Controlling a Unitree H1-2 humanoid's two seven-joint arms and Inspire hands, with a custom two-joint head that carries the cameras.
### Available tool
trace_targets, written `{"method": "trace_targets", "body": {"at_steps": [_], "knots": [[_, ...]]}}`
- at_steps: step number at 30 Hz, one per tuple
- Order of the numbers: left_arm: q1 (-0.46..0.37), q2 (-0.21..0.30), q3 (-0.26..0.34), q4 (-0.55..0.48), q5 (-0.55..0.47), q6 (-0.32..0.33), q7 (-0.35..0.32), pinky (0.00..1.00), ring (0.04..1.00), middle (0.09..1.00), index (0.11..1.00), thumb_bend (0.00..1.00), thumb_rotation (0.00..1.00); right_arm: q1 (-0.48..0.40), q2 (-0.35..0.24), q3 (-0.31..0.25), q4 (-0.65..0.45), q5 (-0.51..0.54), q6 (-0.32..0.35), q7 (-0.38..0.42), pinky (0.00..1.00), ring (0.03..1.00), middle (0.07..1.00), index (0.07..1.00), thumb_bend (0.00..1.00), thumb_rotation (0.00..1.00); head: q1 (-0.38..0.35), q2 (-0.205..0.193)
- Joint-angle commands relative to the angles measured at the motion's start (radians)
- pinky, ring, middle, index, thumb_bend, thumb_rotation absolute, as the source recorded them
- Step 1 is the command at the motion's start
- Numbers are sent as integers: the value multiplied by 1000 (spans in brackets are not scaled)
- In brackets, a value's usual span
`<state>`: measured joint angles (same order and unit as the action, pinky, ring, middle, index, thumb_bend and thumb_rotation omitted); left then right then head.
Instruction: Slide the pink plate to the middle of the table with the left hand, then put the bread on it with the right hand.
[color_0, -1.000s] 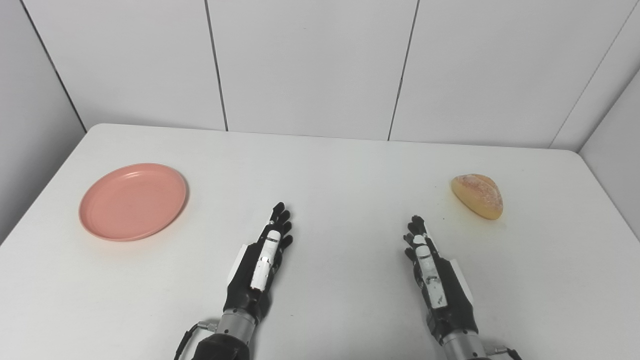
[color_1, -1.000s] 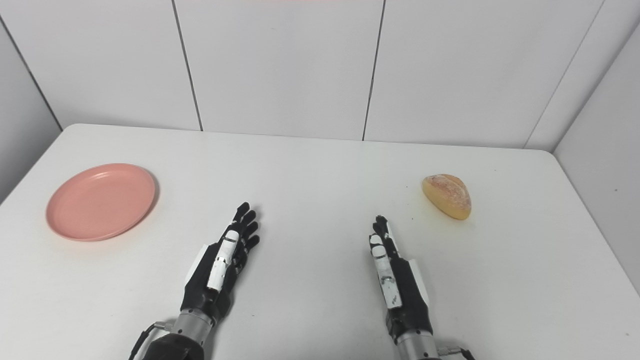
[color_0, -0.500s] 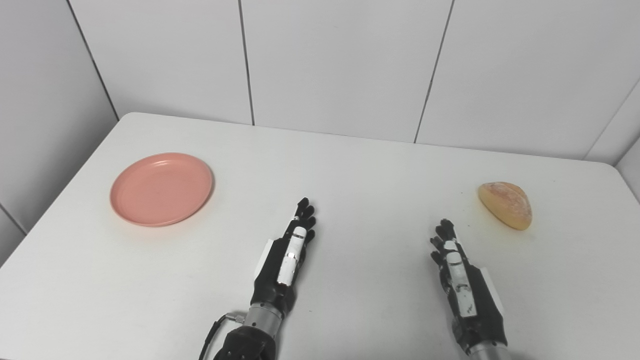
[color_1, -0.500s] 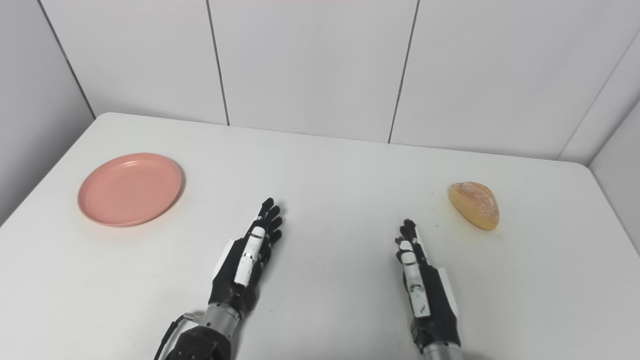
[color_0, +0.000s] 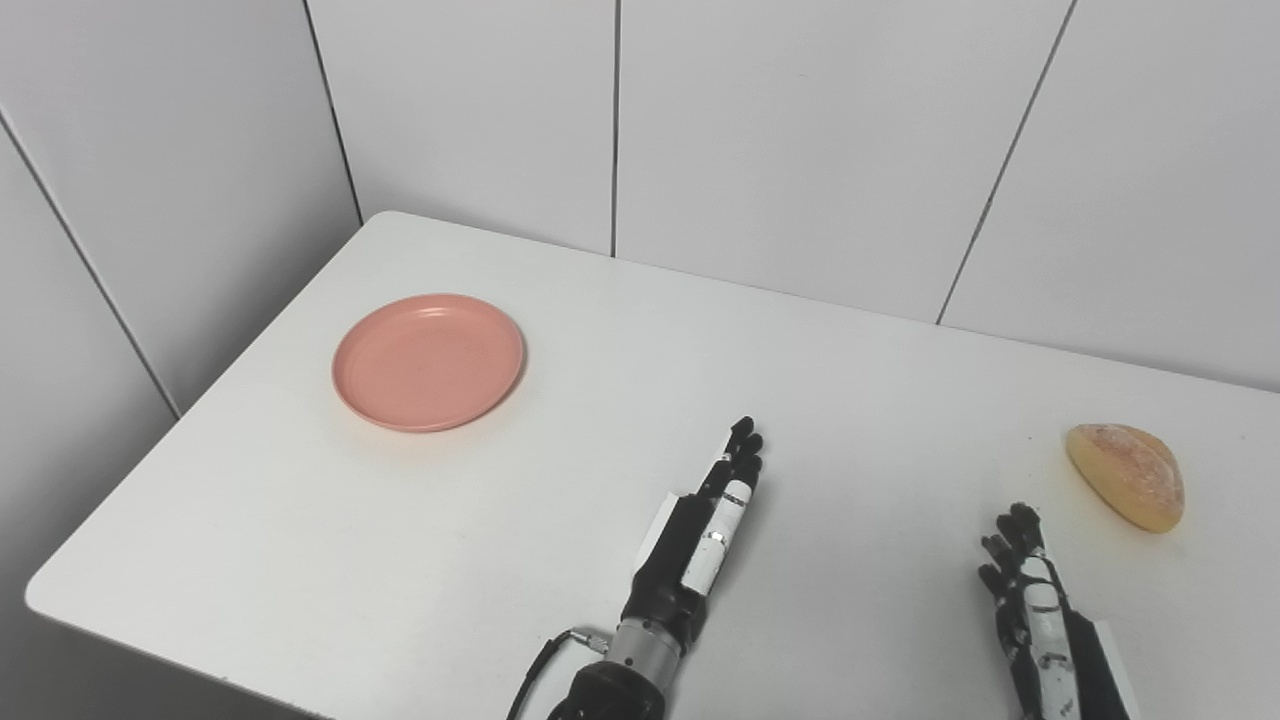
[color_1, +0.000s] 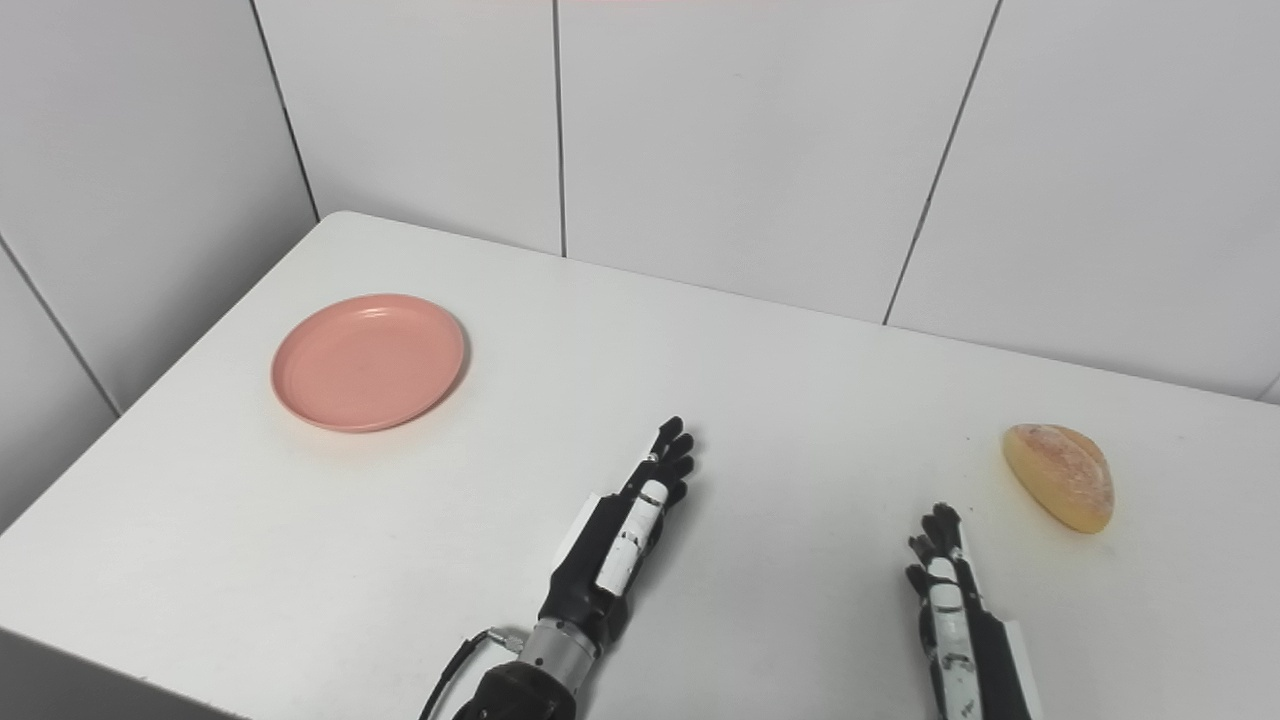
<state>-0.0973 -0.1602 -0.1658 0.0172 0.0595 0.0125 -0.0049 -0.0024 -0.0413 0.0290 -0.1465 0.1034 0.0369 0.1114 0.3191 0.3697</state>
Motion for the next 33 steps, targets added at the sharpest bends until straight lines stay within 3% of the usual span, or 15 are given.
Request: {"method": "trace_targets", "body": {"at_steps": [1, 5, 17, 33], "knots": [[0, -24, -7, 30, 12, 18, 17, 954, 967, 979, 972, 375, 1000, -3, -1, -7, -19, 25, -43, 12, 1000, 1000, 1000, 1000, 215, 1000, 9, -8], [-2, -31, -10, 36, 25, 20, 26, 953, 970, 974, 969, 374, 1000, -4, 0, -8, -23, 41, -23, 17, 1000, 1000, 1000, 1000, 194, 1000, 18, -16], [-9, -33, -20, 51, 37, 16, 38, 963, 977, 979, 974, 381, 1000, -11, -1, -10, -1, 33, -44, 13, 1000, 1000, 1000, 1000, 165, 1000, 25, -18], [-9, -13, -10, 9, 44, 5, 38, 998, 973, 976, 967, 410, 1000, -10, -6, -7, -14, 45, -15, 19, 1000, 1000, 1000, 1000, 210, 1000, 29, -5]]}}
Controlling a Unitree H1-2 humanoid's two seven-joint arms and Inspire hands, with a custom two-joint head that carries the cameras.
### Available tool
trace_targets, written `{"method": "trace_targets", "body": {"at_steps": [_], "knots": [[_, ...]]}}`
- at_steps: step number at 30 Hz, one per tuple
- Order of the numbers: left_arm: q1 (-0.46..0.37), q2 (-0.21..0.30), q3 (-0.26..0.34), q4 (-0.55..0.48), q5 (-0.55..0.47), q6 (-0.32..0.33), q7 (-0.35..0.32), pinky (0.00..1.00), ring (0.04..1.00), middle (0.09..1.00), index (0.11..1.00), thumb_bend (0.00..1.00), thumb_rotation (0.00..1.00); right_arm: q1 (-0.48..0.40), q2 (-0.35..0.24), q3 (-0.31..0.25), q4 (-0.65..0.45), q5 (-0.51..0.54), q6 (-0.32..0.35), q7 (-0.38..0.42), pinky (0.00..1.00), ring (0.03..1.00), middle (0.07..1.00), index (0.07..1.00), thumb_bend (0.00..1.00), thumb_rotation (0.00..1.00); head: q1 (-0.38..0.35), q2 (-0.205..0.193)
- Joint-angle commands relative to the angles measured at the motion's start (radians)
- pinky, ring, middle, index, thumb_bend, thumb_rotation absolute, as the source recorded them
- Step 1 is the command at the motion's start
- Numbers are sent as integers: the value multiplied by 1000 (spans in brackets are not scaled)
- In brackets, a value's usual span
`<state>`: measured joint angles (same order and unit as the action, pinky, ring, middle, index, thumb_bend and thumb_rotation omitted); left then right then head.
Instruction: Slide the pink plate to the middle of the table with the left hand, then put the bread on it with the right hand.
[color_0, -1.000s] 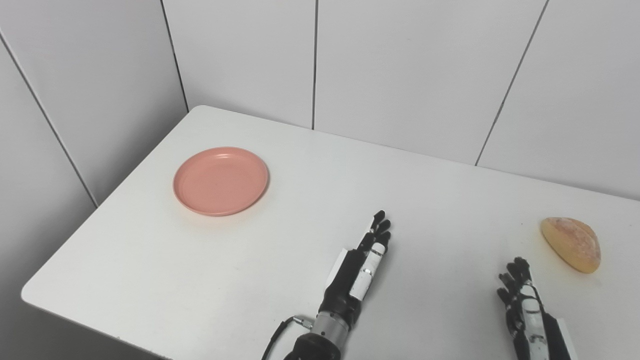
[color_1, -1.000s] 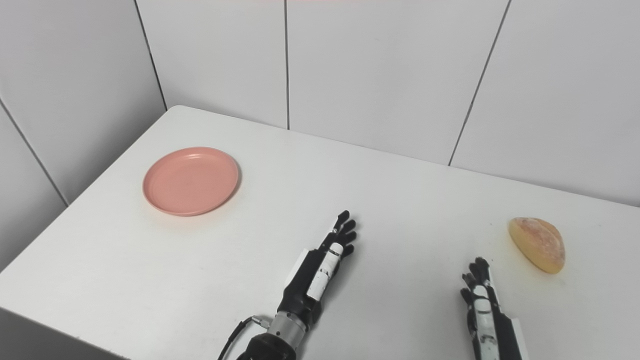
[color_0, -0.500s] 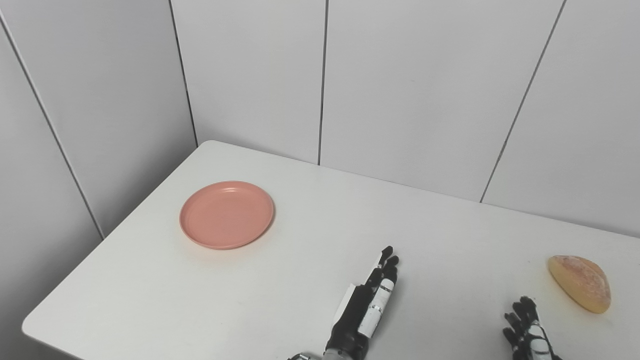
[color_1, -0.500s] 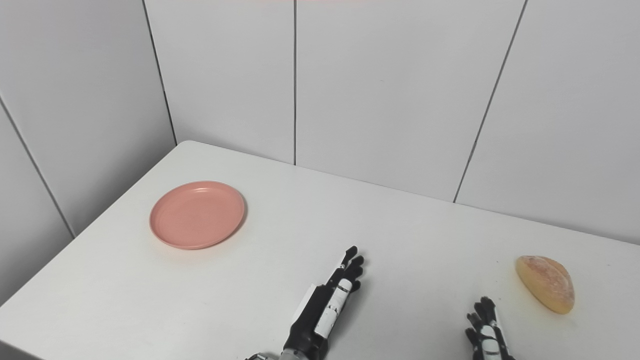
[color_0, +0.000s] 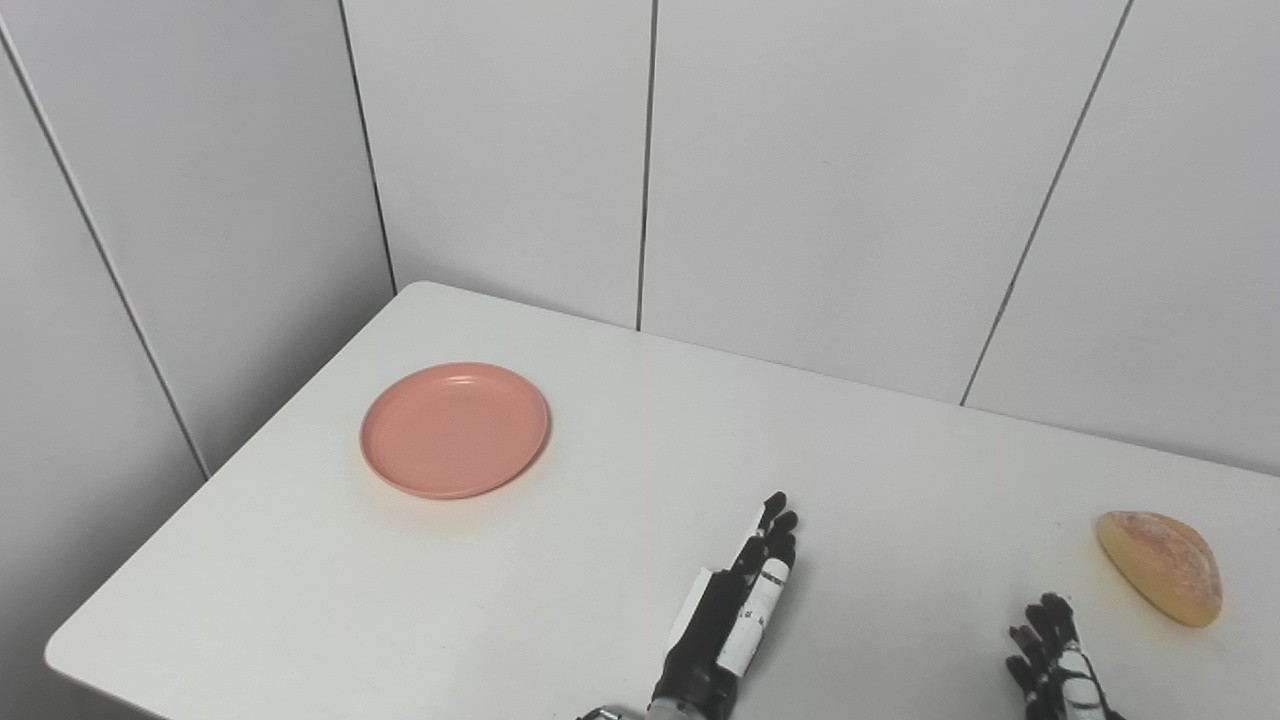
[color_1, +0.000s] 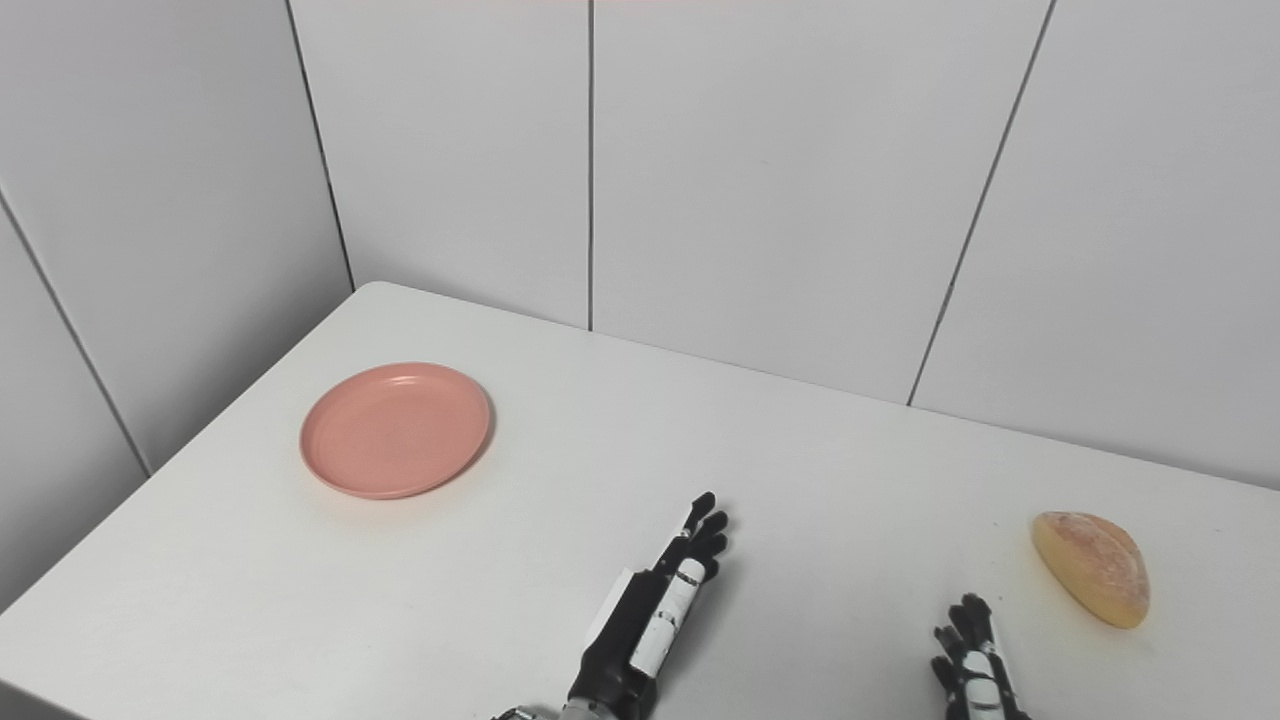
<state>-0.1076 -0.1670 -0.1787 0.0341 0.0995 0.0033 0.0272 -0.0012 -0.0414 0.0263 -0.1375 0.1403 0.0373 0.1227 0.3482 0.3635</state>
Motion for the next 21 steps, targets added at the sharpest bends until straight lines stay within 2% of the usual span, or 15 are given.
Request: {"method": "trace_targets", "body": {"at_steps": [1, 11, 21], "knots": [[0, -4, 6, -8, 0, 8, 4, 994, 975, 976, 965, 415, 1000, -12, -7, -4, -23, 9, -15, 9, 1000, 1000, 1000, 1000, 211, 1000, 0, 1], [-8, 18, 31, -79, -32, 5, -21, 963, 955, 967, 953, 407, 1000, -10, -4, -4, -31, 19, 2, 8, 1000, 1000, 1000, 1000, 200, 1000, 13, 10], [-21, 39, 50, -192, -37, 55, -22, 917, 917, 940, 927, 430, 1000, -8, -3, -1, -38, 17, 9, 4, 1000, 1000, 1000, 1000, 207, 1000, 23, 18]]}}
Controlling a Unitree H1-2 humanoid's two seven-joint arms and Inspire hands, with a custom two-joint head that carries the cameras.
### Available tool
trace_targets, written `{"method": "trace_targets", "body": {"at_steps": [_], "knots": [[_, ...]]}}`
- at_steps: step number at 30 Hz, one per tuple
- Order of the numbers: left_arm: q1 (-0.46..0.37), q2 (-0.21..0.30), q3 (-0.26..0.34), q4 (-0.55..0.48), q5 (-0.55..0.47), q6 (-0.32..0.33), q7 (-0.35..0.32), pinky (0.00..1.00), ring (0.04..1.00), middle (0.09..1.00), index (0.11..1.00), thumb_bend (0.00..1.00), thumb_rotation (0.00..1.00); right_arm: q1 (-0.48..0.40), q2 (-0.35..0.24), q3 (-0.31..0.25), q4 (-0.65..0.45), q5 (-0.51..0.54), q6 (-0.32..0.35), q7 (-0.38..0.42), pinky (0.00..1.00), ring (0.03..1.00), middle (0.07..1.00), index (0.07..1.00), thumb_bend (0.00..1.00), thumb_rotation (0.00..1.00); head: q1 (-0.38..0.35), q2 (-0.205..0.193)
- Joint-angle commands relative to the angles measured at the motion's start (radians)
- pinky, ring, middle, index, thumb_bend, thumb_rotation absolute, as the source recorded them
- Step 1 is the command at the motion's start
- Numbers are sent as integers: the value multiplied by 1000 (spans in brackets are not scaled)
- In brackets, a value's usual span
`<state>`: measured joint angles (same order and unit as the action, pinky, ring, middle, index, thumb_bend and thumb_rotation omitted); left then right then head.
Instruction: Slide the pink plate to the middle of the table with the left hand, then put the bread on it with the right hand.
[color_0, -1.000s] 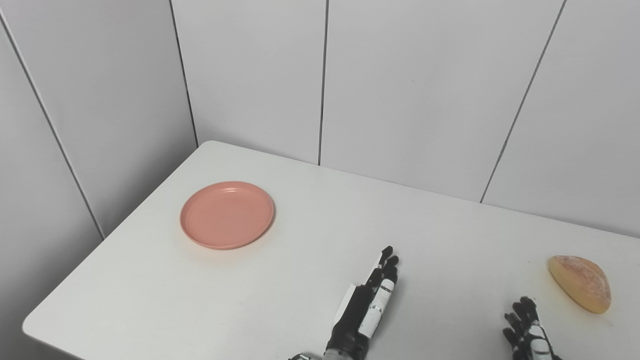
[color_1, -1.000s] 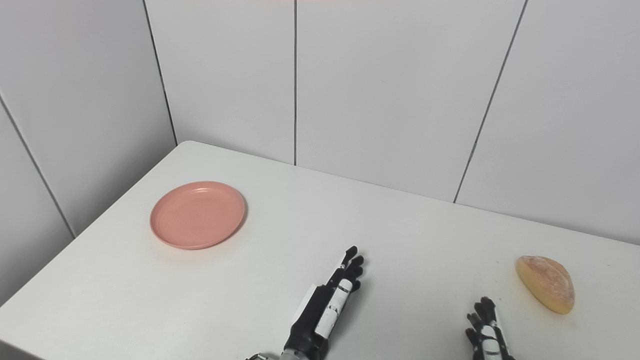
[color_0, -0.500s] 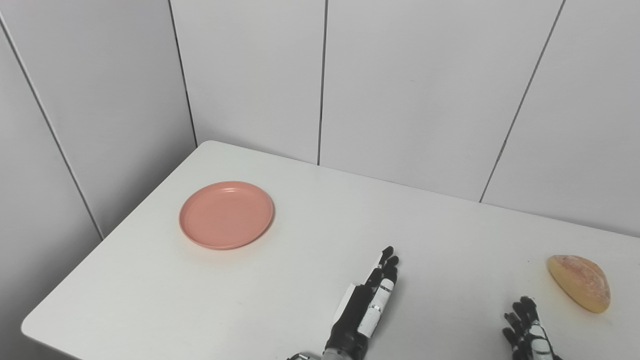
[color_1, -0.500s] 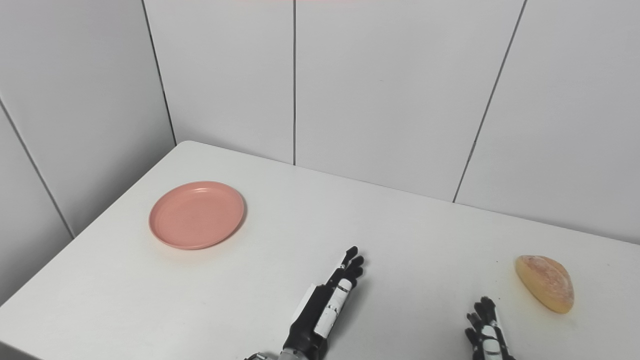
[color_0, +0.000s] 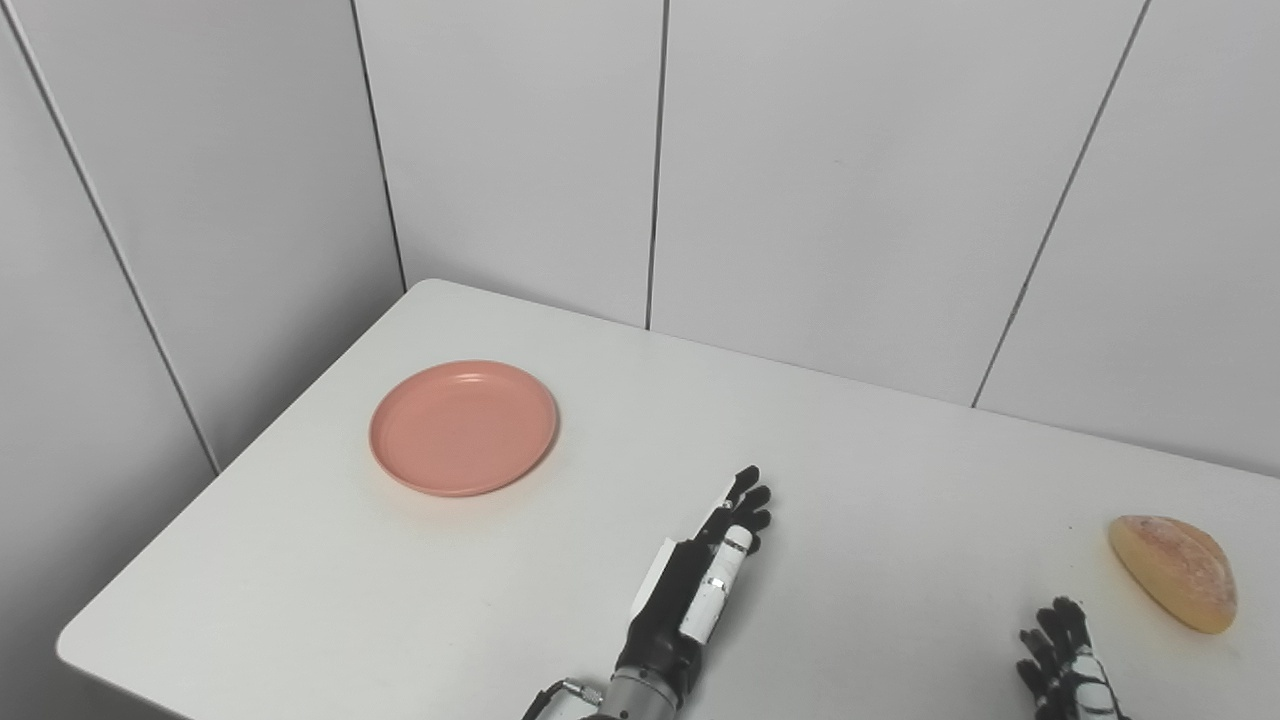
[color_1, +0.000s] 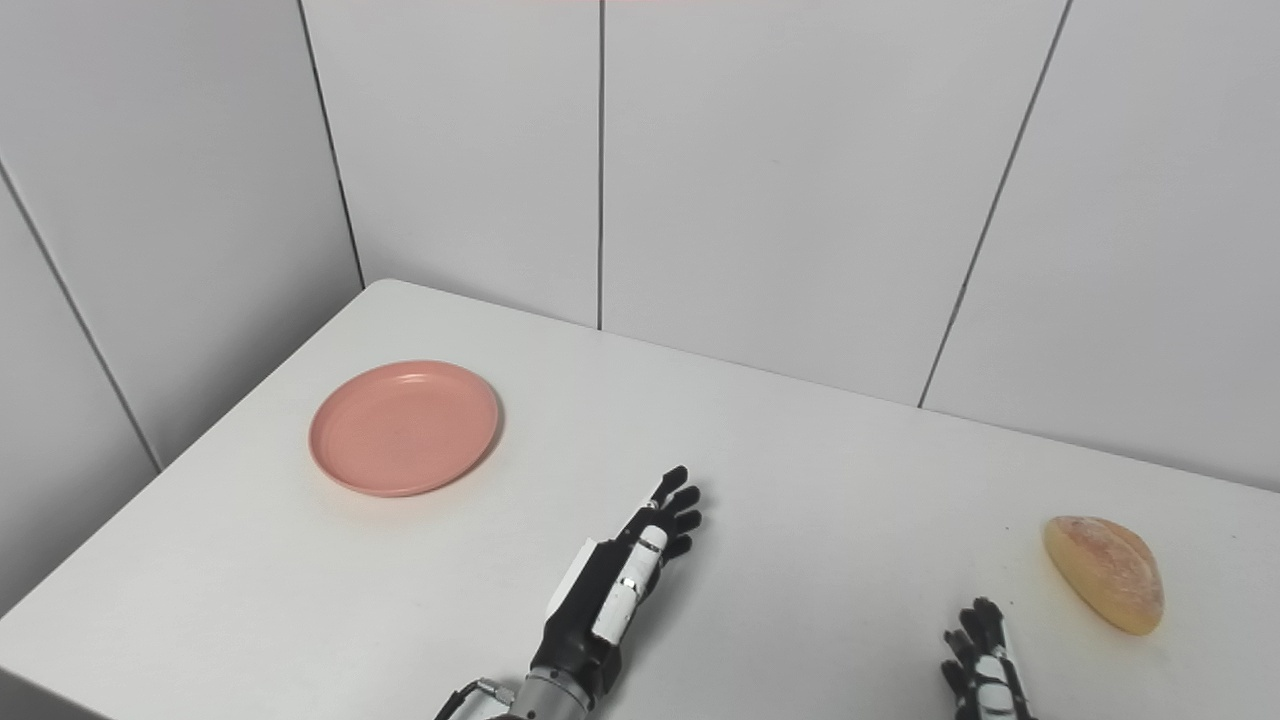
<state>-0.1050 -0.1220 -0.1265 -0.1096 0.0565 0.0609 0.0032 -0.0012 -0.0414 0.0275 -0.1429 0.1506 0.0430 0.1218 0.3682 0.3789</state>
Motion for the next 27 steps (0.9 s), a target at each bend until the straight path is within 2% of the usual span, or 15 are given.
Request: {"method": "trace_targets", "body": {"at_steps": [1, 6, 11, 15, 18, 27], "knots": [[-25, -3, -1, -58, 12, 1, 4, 906, 912, 935, 922, 428, 1000, -7, -4, -2, -35, 8, 7, 5, 1000, 1000, 1000, 1000, 206, 1000, 3, 2], [-39, 4, 16, -109, -3, 31, -1, 909, 903, 927, 913, 441, 1000, -6, -3, -3, -36, 15, 14, 7, 1000, 1000, 1000, 1000, 213, 1000, 13, 2], [-65, 10, 50, -185, -56, 117, -14, 928, 908, 927, 917, 441, 1000, -8, -2, -5, -35, 27, 14, 10, 1000, 1000, 1000, 1000, 197, 1000, 17, 3], [-108, 42, 80, -236, -75, 157, -17, 931, 920, 938, 928, 416, 1000, -8, -7, -3, -38, 23, 20, 9, 1000, 1000, 1000, 1000, 188, 1000, 18, 5], [-150, 63, 124, -250, -111, 186, -14, 936, 921, 938, 927, 408, 1000, -7, -5, -5, -39, 39, 26, 12, 1000, 1000, 1000, 1000, 195, 1000, 21, 8], [-219, 113, 212, -230, -158, 197, 3, 905, 900, 919, 902, 427, 1000, -7, -4, -3, -45, 29, 31, 2, 1000, 1000, 1000, 1000, 191, 1000, 25, 8]]}}
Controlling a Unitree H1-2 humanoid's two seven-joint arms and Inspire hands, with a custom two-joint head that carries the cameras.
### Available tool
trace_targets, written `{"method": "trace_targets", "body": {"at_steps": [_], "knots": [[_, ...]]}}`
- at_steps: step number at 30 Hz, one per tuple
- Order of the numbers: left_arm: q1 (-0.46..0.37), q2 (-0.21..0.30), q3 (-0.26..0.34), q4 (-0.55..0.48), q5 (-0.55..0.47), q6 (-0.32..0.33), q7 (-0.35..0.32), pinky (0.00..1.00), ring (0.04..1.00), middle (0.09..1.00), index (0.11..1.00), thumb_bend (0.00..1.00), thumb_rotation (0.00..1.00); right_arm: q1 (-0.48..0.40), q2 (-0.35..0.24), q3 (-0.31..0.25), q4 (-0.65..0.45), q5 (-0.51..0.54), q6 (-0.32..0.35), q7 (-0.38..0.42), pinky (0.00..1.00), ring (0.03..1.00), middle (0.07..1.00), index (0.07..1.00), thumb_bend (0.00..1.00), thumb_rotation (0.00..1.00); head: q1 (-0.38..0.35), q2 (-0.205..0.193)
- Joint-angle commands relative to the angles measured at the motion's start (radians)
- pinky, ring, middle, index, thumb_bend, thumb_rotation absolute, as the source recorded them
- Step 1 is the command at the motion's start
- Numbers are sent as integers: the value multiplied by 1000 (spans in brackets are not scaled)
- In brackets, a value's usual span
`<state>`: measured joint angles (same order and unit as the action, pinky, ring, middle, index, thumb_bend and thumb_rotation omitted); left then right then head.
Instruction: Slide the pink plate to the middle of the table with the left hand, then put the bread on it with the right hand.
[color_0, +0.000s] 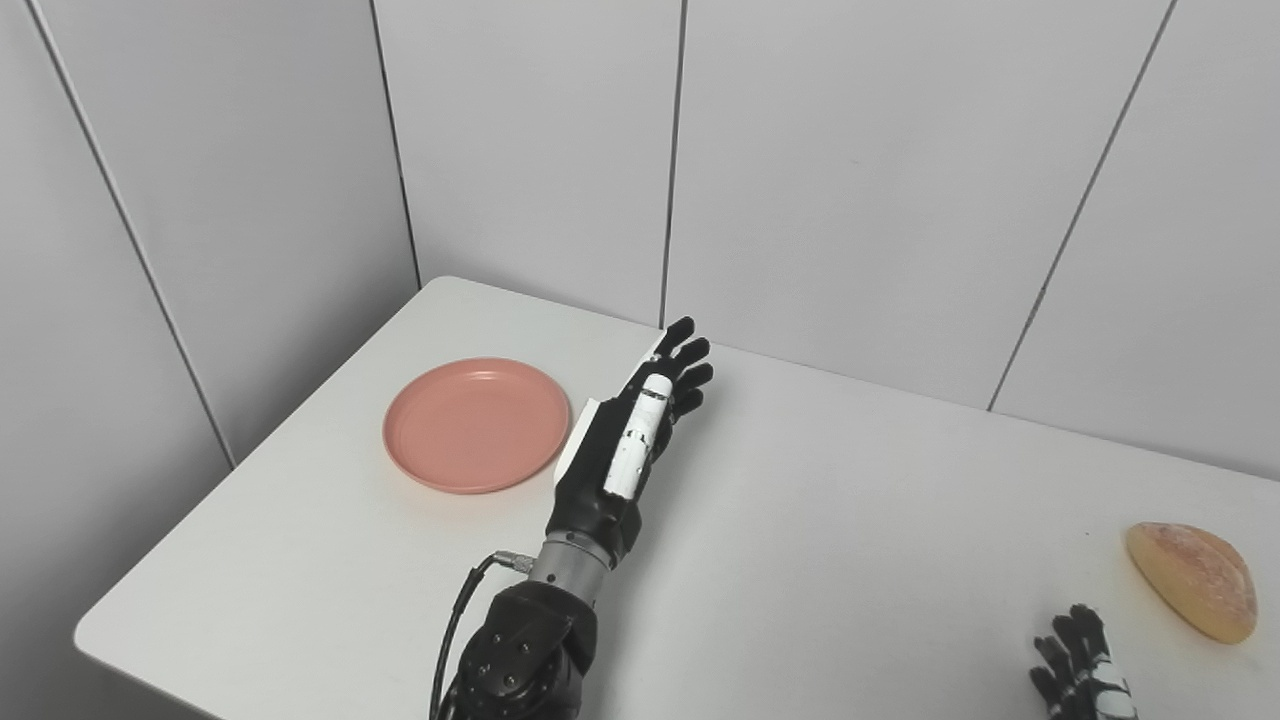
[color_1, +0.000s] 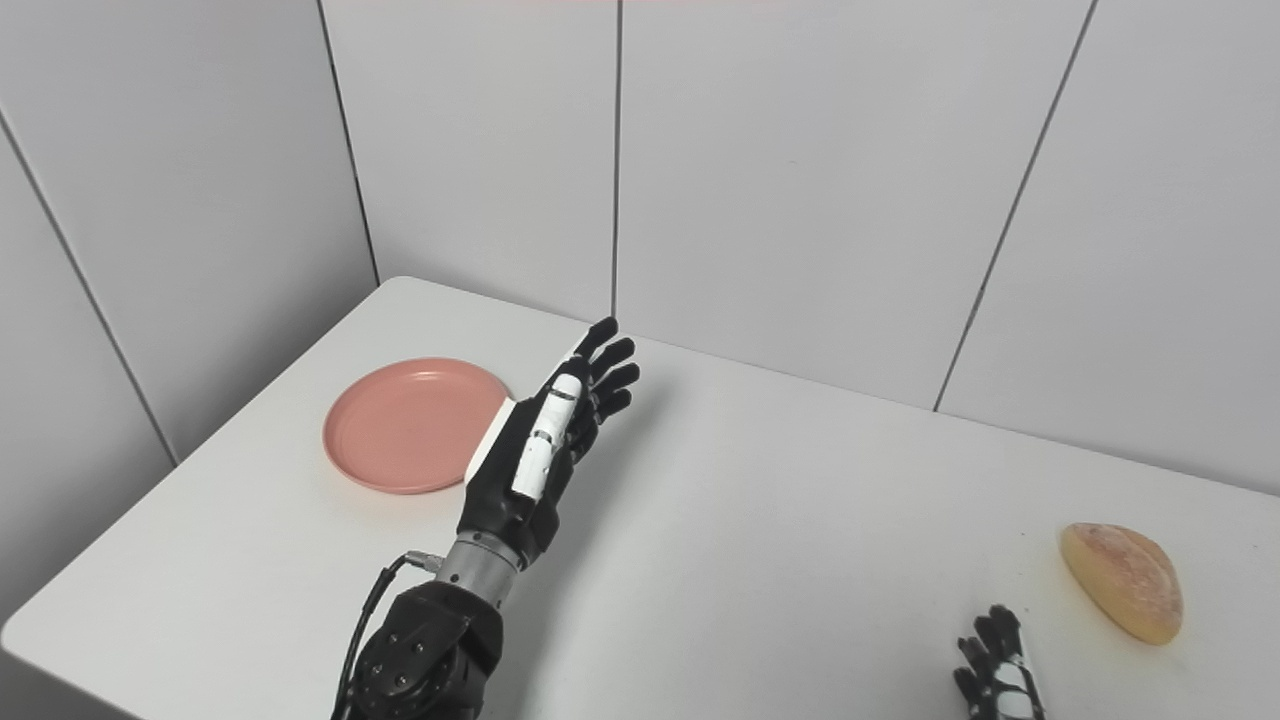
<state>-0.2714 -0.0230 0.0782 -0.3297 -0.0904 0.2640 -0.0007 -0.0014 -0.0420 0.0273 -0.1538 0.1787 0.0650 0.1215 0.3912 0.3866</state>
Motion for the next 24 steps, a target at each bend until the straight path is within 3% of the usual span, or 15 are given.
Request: {"method": "trace_targets", "body": {"at_steps": [1, 15, 24], "knots": [[-61, 21, 16, -3, -18, -11, 4, 910, 904, 920, 902, 424, 1000, -7, -3, -3, -33, 0, 9, 1, 1000, 1000, 1000, 1000, 194, 1000, 2, 0], [-155, 111, 119, 63, -76, -19, 12, 931, 931, 940, 911, 398, 1000, -7, -4, -5, -34, -3, 18, -2, 1000, 1000, 1000, 1000, 208, 1000, 9, -4], [-218, 188, 186, 139, -99, 21, 41, 843, 864, 883, 864, 387, 1000, -9, -7, -4, -25, -2, 8, 3, 1000, 1000, 1000, 1000, 203, 1000, 15, -3]]}}
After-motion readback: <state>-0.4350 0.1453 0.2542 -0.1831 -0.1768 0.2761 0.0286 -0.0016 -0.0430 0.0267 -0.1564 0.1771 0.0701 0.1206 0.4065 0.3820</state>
